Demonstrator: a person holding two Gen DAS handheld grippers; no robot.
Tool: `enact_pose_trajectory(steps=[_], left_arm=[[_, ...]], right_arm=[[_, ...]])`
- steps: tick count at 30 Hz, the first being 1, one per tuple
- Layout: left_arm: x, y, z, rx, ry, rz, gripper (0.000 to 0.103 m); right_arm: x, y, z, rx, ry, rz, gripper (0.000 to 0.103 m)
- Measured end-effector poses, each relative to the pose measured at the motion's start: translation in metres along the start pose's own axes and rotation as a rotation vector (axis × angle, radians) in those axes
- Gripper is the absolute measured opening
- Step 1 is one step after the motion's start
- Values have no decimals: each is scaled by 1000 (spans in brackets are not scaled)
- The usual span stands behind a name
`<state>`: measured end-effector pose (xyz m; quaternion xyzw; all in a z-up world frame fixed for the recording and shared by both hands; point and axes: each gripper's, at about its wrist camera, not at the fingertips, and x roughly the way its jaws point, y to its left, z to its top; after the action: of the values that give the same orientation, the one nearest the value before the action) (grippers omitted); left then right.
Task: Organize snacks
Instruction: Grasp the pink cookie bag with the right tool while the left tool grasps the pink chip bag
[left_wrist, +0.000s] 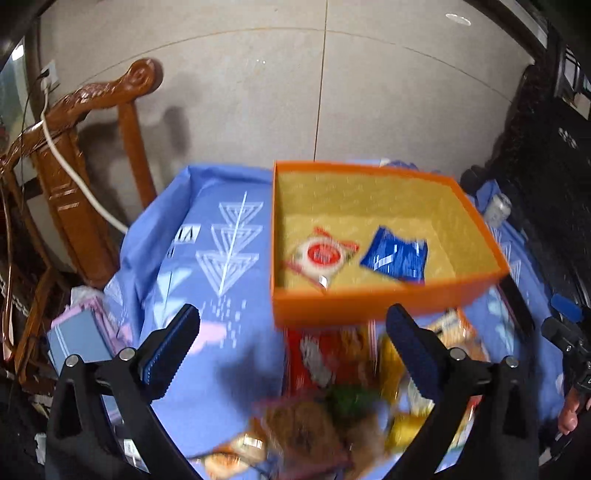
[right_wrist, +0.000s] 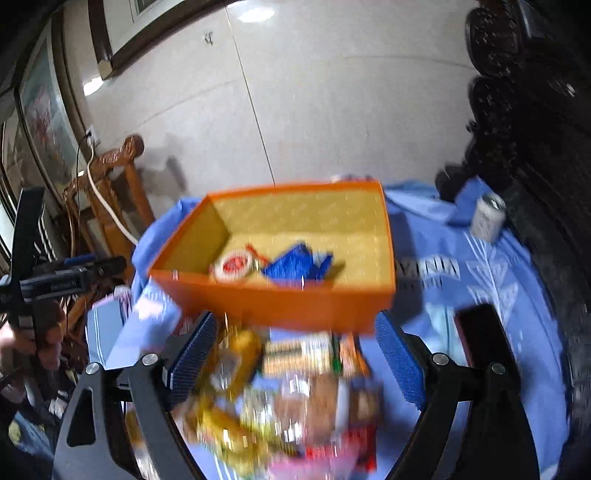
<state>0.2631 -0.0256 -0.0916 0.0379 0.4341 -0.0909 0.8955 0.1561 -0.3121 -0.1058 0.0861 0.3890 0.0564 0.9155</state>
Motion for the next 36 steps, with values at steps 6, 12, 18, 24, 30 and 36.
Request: enact_pose_trajectory(steps=[6, 12, 18, 24, 30, 36], left_arm=[[-17, 11, -52, -34, 51, 9, 99], [-29, 23, -85, -63, 82, 26, 99], [-41, 36, -102, -78, 84, 50, 99], [-29, 37, -131, -39, 144, 67, 99], [-13, 33, -141, -10, 184, 71, 99], [11, 19, -128, 3, 208, 59, 99]], right_arm=[[-13, -2, -66, 11, 86, 5, 88], [-1, 4, -107, -32, 150, -8, 87], [18, -1, -120, -17, 180, -32, 87], [30, -4, -125, -28, 201, -37, 82], [36, -4, -127, -44, 227, -56, 42], [12, -4, -119, -14, 180, -50, 37]])
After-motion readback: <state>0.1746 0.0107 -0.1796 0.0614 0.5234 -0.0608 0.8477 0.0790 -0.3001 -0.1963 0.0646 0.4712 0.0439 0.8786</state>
